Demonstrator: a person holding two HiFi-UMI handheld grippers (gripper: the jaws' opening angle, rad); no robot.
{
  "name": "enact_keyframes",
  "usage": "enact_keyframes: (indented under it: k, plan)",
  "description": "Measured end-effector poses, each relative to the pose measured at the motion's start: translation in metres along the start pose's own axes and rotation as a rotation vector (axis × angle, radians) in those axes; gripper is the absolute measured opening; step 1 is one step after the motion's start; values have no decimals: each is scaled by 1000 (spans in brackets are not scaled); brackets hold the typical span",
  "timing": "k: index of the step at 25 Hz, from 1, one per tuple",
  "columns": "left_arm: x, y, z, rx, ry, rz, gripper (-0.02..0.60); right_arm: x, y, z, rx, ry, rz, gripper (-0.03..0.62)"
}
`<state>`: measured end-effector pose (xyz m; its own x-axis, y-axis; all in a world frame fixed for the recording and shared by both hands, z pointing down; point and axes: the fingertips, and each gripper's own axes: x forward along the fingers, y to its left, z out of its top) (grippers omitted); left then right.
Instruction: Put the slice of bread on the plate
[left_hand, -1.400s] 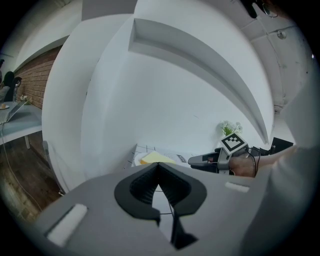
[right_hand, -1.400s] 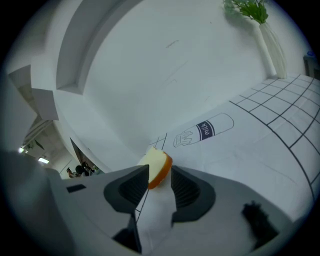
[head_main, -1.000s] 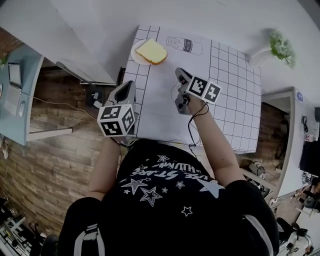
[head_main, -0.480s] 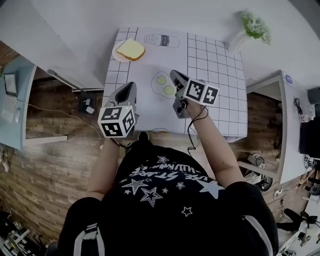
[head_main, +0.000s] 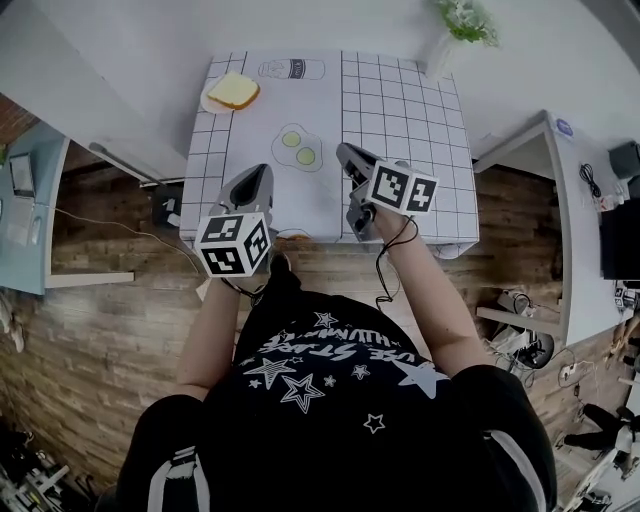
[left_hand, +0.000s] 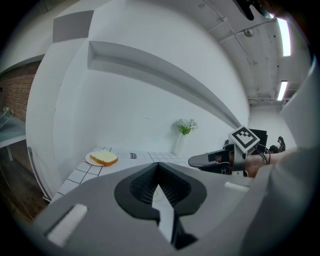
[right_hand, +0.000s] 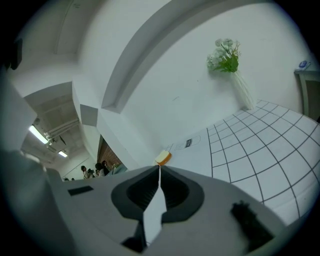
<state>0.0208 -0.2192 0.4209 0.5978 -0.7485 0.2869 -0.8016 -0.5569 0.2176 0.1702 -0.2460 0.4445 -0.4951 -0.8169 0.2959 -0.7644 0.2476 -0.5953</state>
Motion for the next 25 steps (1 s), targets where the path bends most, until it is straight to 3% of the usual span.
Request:
enact_keyframes:
  k: [15, 25]
  plan:
    - [-78, -103, -32, 34, -25, 15, 9, -134, 9, -41, 4, -27, 55, 21]
    - [-133, -141, -41, 52, -48, 62, 9, -180, 30, -64, -58, -21, 122, 21]
